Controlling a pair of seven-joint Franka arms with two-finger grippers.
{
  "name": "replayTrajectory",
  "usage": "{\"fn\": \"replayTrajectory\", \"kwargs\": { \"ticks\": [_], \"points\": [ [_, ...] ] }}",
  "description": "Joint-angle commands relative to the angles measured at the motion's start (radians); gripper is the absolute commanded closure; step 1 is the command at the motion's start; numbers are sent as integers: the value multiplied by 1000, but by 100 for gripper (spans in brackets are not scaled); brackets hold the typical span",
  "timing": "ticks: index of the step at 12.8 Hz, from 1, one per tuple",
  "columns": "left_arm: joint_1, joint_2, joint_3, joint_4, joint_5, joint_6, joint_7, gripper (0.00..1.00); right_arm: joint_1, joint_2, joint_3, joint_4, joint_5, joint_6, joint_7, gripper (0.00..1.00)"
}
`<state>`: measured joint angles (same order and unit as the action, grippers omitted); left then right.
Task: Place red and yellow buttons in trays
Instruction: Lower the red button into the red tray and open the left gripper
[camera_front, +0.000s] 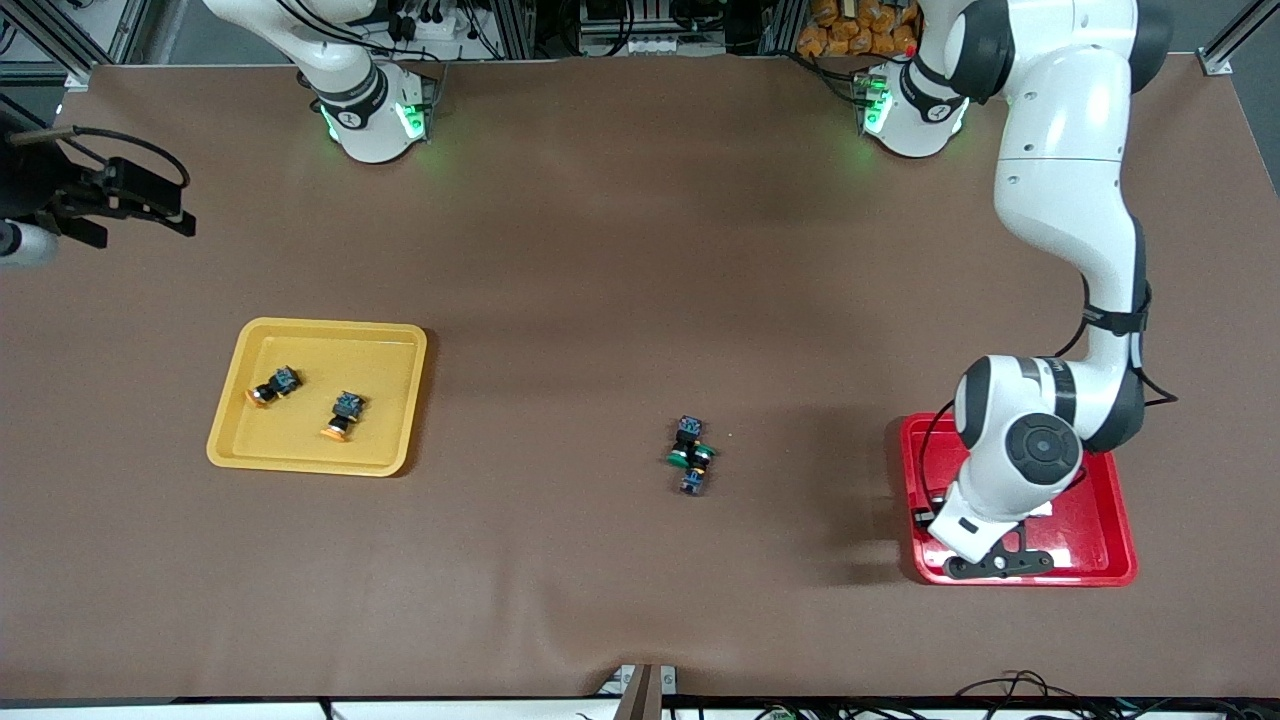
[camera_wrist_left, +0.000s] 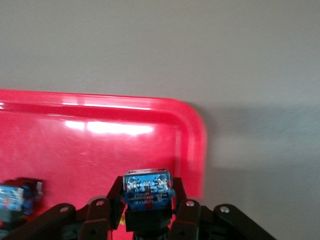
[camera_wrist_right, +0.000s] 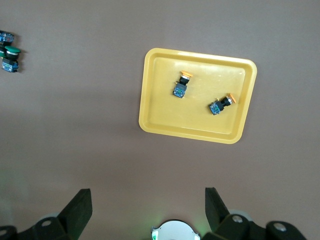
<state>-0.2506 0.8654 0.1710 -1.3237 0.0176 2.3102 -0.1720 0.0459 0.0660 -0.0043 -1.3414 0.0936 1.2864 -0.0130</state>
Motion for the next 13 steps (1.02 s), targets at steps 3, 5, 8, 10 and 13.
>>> {"fn": "replayTrajectory", "kwargs": {
  "ticks": [3, 5, 8, 10, 13],
  "points": [
    [68, -16, -12, -35, 1, -12, 170, 96, -37, -156, 51, -240, -28, 137, -8, 0],
    [91, -14, -13, -40, -2, -15, 195, 1, -58, -160, 116, -239, -35, 131, -8, 0],
    [83, -25, -13, -45, -4, -20, 194, 0, -78, -118, 153, -176, -122, 130, -27, 0],
    [85, -60, -13, -42, -5, -73, 183, 0, -93, -118, 156, -176, -123, 123, -45, 0],
    [96, -158, -15, -43, -11, -153, 167, 0, -90, -120, 164, -176, -123, 100, -42, 0]
  ]
}}
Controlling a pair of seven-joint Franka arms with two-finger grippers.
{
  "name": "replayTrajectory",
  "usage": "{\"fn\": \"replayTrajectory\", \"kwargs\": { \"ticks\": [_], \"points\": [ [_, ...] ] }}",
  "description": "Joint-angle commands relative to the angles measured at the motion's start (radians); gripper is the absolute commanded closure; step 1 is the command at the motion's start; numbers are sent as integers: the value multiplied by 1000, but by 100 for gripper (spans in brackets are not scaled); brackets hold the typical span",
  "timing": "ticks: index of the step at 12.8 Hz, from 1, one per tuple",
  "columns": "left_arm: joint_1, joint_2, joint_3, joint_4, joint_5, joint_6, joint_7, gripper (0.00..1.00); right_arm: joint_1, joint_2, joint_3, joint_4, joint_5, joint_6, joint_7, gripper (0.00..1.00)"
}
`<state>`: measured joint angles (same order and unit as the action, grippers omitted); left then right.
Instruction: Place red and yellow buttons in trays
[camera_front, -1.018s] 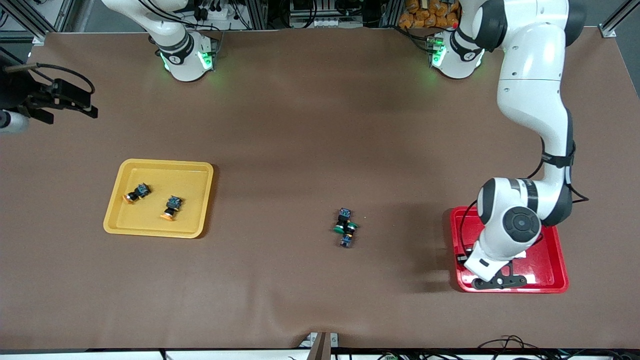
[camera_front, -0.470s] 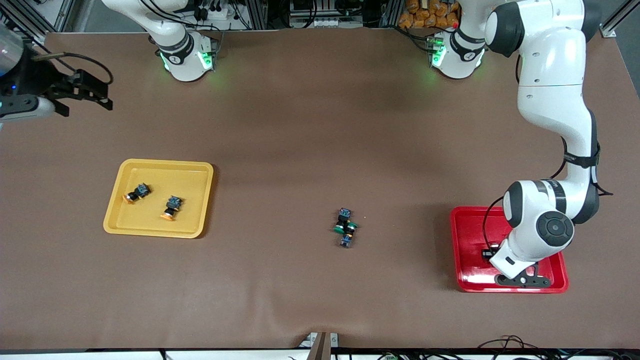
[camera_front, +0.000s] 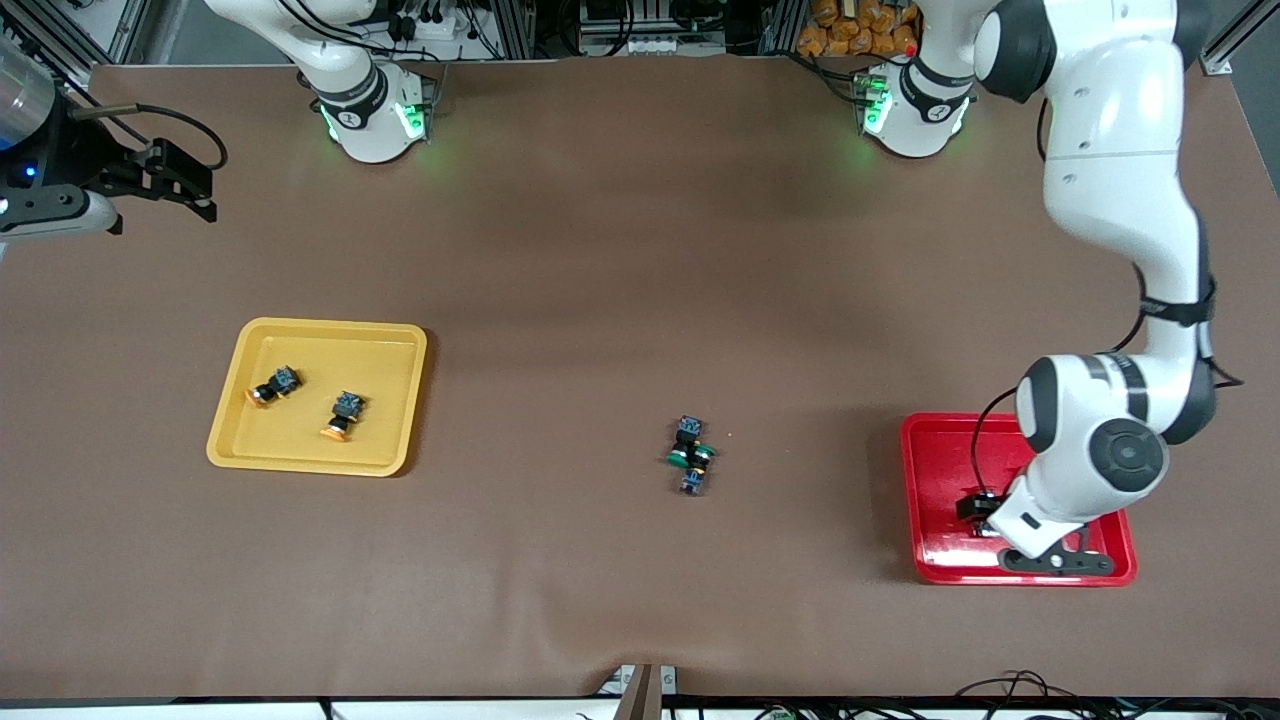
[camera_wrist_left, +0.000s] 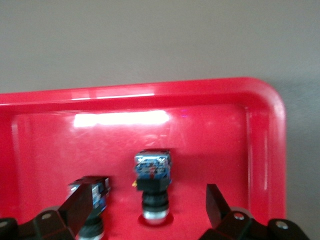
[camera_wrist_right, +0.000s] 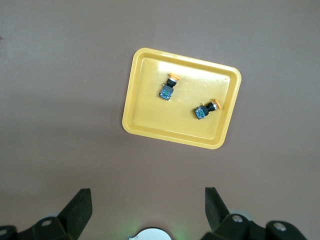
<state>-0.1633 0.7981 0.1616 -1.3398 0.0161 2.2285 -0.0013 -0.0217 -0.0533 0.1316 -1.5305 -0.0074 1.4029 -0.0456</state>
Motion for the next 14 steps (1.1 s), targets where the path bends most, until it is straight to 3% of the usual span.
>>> {"fn": "replayTrajectory", "kwargs": {
  "ticks": [1, 5, 9, 11, 14],
  "points": [
    [19, -121, -5, -27, -11, -98, -3, 0, -29, 0, 29, 13, -20, -16, -10, 0],
    [25, -262, -5, -38, -41, -243, 9, 0, -46, 0, 31, 12, -11, -18, -11, 0],
    [31, -448, -7, -125, -42, -329, 18, 0, -69, 0, 54, 10, -11, -19, -11, 0],
    [33, -543, -7, -195, -42, -340, 18, 0, -86, -2, 82, 10, -9, -19, -8, 0],
    [33, -765, -5, -382, -42, -349, 17, 0, -86, -2, 82, 9, -8, -19, -5, 0]
  ]
}}
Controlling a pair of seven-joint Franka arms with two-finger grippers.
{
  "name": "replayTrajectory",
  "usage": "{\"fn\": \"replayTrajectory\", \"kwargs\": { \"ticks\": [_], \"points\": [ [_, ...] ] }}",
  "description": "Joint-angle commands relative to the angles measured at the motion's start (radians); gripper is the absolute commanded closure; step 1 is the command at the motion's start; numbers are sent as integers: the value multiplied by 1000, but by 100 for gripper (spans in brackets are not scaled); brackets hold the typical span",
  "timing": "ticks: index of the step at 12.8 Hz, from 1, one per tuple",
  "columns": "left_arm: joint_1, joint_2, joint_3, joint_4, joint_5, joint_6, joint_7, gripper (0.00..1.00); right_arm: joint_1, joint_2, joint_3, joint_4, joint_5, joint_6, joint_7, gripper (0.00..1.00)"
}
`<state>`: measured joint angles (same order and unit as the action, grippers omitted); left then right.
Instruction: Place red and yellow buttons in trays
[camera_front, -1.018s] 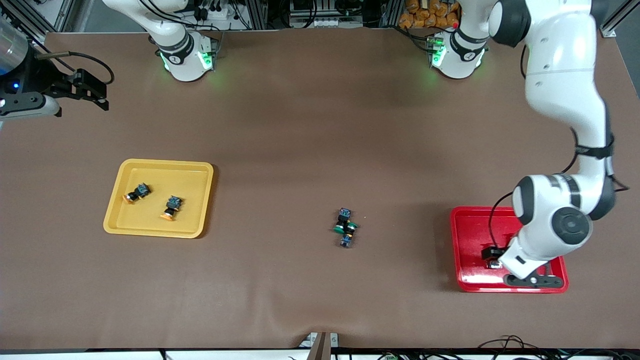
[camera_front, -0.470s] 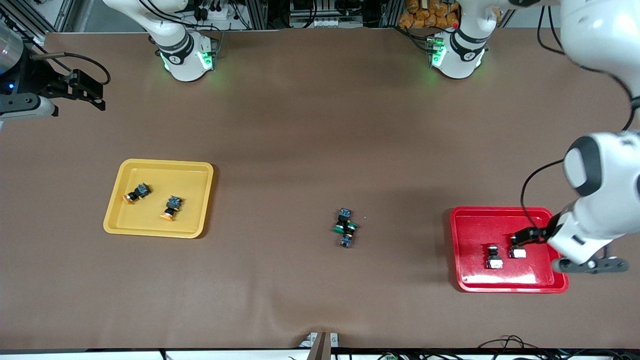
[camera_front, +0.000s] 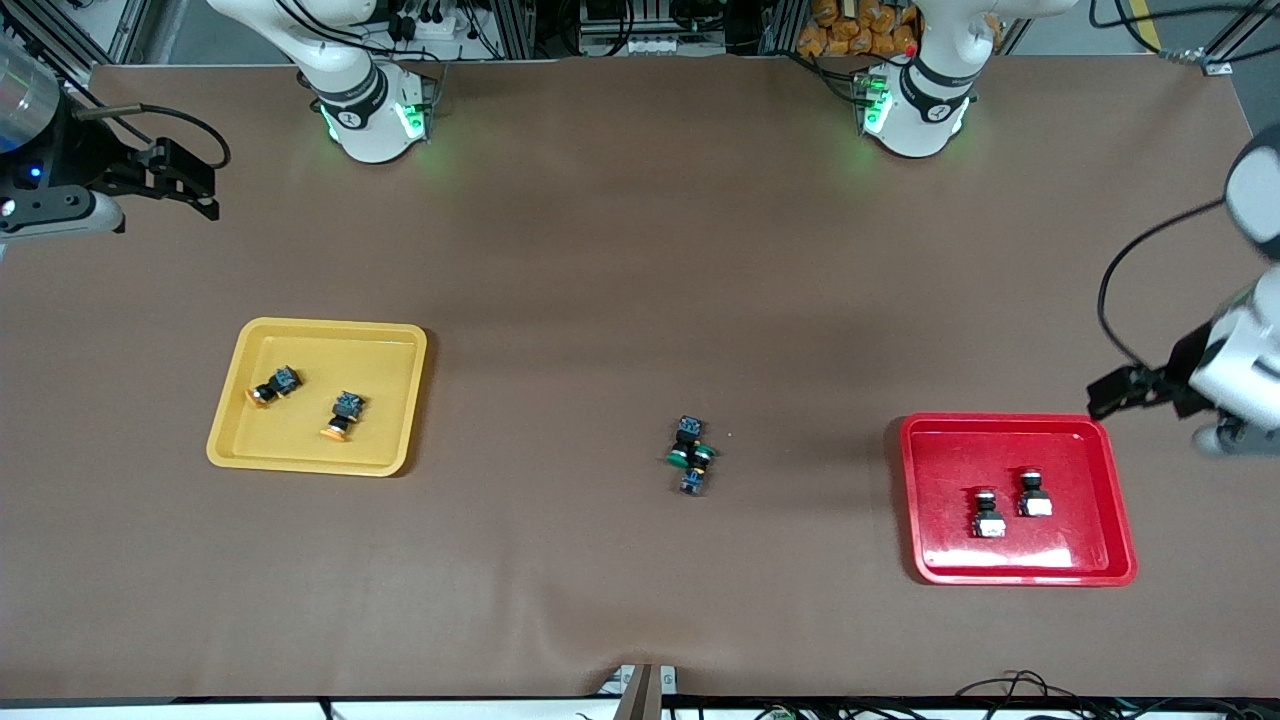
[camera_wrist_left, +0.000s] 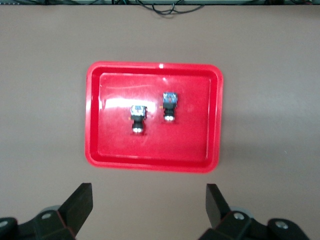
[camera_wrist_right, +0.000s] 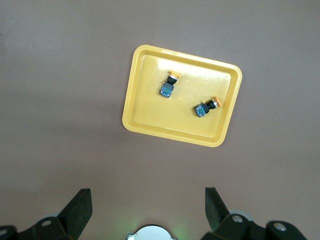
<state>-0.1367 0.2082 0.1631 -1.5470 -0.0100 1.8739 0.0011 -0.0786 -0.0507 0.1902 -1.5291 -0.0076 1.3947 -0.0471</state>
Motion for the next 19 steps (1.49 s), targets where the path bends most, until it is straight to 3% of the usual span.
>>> {"fn": "replayTrajectory", "kwargs": {
  "ticks": [1, 9, 10, 15, 19],
  "points": [
    [6, -241, -7, -227, -16, 5, 14, 0, -29, -5, 23, 7, -8, -11, -4, 0],
    [6, -623, -14, -508, -2, 4, 13, 0, -29, -5, 23, 9, -6, -6, -2, 0],
    [6, -631, -14, -506, -4, -1, 11, 0, -27, -5, 23, 10, -6, -6, -2, 0],
    [5, -462, -11, -218, -1, -169, 39, 0, -33, -5, 20, 10, -6, -2, -8, 0],
    [-6, -368, -13, -101, 25, -211, 39, 0, -81, 11, -3, 10, -8, 27, -10, 0]
  ]
}}
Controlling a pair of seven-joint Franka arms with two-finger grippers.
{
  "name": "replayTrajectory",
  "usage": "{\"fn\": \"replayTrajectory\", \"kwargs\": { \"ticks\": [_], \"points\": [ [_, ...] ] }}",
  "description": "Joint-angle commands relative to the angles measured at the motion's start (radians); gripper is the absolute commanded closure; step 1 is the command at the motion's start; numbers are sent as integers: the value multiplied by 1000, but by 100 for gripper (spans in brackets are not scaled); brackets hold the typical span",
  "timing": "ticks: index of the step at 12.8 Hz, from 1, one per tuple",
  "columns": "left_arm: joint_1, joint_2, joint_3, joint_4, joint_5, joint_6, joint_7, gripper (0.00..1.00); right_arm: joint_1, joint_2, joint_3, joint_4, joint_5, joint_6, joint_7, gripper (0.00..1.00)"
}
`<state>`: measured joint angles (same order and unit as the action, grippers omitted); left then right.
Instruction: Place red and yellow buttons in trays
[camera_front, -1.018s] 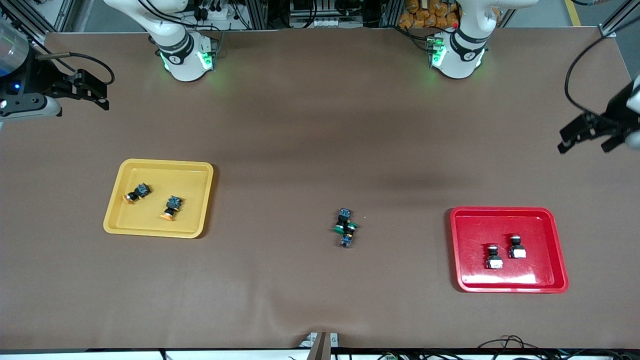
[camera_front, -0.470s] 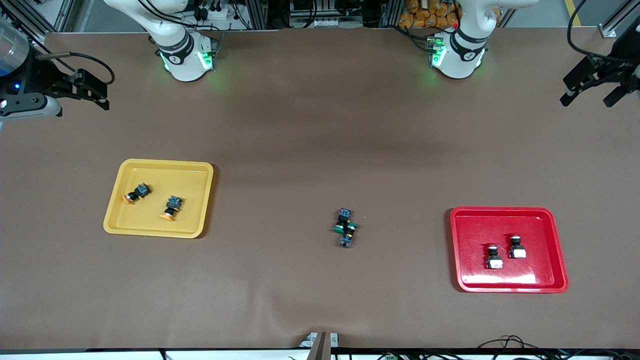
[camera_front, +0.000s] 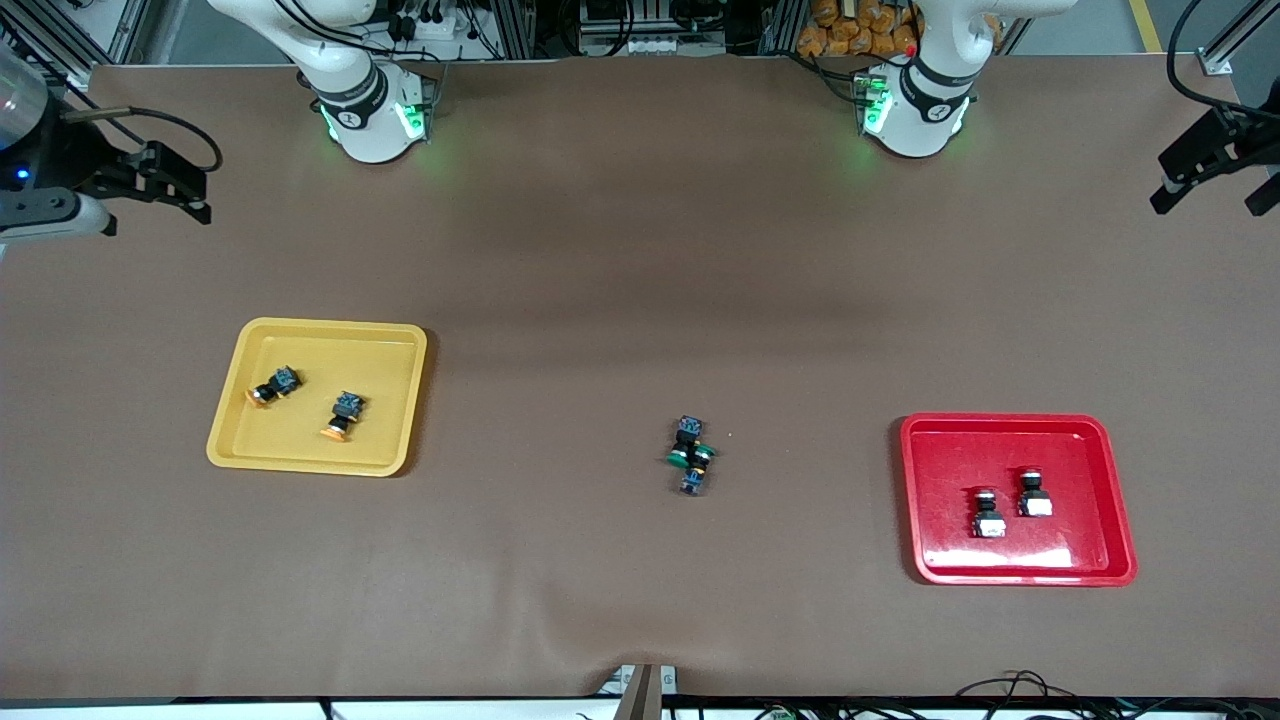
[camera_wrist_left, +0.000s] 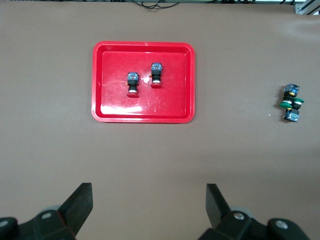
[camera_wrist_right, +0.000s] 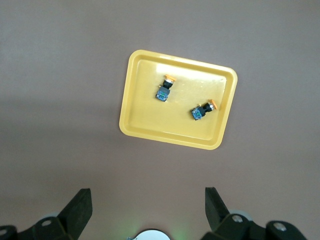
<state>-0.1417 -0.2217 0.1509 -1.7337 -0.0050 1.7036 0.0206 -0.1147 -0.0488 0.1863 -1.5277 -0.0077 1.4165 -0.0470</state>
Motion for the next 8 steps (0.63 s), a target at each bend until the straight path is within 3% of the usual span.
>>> {"fn": "replayTrajectory", "kwargs": {
  "ticks": [1, 3, 5, 8],
  "points": [
    [-2, 91, -1, 118, 22, -53, 19, 0, -37, 9, -13, 9, -11, 2, -11, 0],
    [-1, 145, 1, 180, 23, -88, 19, 0, -22, 9, -30, 9, -12, 1, -11, 0],
    [-4, 159, 1, 197, 28, -99, 18, 0, 35, 6, -85, 9, -12, -2, -11, 0],
    [-7, 165, -1, 197, 53, -101, 19, 0, 33, 7, -87, 6, -11, -2, -11, 0]
  ]
}}
